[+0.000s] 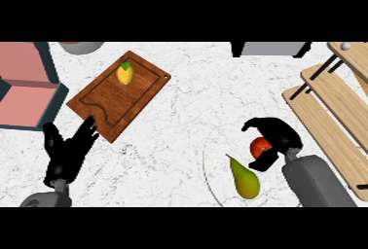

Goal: Pick the tomato from the placemat and place it in the tiered shelf

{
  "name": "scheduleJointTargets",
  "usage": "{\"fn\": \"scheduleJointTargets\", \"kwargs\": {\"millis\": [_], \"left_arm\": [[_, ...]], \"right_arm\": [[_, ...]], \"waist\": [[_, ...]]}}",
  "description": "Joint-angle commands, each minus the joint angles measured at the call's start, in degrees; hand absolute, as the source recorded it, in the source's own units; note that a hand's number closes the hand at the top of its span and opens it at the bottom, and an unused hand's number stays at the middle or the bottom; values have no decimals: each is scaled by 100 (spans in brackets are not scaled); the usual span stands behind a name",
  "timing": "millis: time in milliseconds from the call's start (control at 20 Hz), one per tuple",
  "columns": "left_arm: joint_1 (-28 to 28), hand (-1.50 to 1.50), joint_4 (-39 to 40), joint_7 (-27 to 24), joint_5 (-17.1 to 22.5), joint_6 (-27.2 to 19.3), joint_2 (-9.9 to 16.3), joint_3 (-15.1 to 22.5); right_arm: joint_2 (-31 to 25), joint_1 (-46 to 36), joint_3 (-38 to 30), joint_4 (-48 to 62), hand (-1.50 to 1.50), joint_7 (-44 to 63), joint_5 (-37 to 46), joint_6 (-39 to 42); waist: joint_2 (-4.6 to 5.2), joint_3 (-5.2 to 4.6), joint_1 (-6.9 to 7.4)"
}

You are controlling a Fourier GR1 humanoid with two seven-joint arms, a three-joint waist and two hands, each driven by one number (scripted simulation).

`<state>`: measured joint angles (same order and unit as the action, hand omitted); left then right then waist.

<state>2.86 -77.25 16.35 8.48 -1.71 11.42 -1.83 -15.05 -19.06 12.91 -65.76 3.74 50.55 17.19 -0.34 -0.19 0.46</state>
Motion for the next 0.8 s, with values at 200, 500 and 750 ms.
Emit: {"fn": "scheduleJointTargets", "kwargs": {"millis": [200,500,750], "left_arm": [[-544,0,-151,-300,-146,46,-185,96],[-141,0,-96,69,-9,60,-48,-133],[-150,0,44,-41,30,5,-19,-268]], "right_arm": [[329,221,118,156,150,-563,-14,-55],[811,369,-340,-641,150,227,-185,-464],[1394,253,-1952,-342,150,2826,-111,-1945]], "waist": [[31,21,-4],[18,19,-53],[19,-3,-356]]}}
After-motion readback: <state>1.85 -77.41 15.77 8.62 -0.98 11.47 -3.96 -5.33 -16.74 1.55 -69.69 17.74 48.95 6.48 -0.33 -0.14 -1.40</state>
